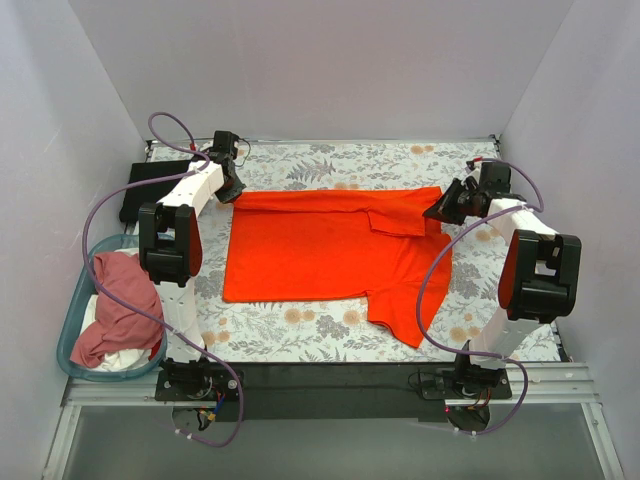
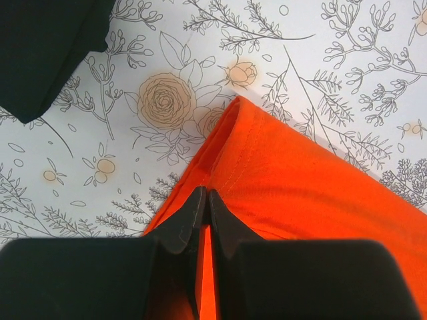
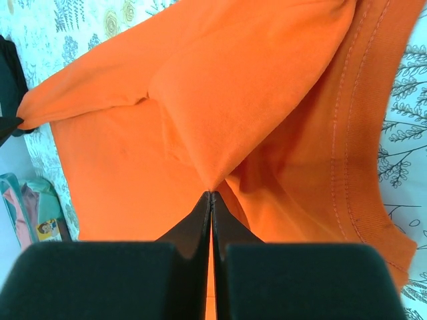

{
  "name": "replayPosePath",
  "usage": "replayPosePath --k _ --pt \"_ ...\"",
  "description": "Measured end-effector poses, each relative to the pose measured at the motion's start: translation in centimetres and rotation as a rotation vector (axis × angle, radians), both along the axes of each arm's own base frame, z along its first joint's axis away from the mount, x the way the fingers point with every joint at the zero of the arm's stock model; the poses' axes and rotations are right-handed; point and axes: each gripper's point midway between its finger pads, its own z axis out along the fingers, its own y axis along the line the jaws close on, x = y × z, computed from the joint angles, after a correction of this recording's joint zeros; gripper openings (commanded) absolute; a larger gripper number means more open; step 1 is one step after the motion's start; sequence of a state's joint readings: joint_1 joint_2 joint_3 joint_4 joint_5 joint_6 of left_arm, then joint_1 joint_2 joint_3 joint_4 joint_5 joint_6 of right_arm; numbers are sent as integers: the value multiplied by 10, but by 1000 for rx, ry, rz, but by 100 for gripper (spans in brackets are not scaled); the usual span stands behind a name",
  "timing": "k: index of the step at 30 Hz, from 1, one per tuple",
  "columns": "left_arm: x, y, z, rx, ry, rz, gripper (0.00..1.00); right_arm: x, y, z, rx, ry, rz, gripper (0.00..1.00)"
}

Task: Fold and stack the t-shirts
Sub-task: Fold the tshirt

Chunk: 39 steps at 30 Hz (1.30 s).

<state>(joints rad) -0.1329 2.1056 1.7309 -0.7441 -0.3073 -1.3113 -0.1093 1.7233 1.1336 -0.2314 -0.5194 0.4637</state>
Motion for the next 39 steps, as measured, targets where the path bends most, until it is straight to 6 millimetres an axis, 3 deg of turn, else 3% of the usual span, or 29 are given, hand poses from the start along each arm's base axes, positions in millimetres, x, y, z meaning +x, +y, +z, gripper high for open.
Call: replayPosePath --k 23,28,34,39 --pt "-12 2 -3 10 56 -8 4 3 -11 6 -24 -21 -22 1" --pt "-13 2 -19 16 91 -13 6 3 -12 2 -27 -14 -21 1" --pt "-21 4 -50 28 157 -15 7 -2 -12 -17 -26 38 -18 1" --pt "-19 5 -49 38 147 -15 8 -6 -14 -25 -41 66 -21 2"
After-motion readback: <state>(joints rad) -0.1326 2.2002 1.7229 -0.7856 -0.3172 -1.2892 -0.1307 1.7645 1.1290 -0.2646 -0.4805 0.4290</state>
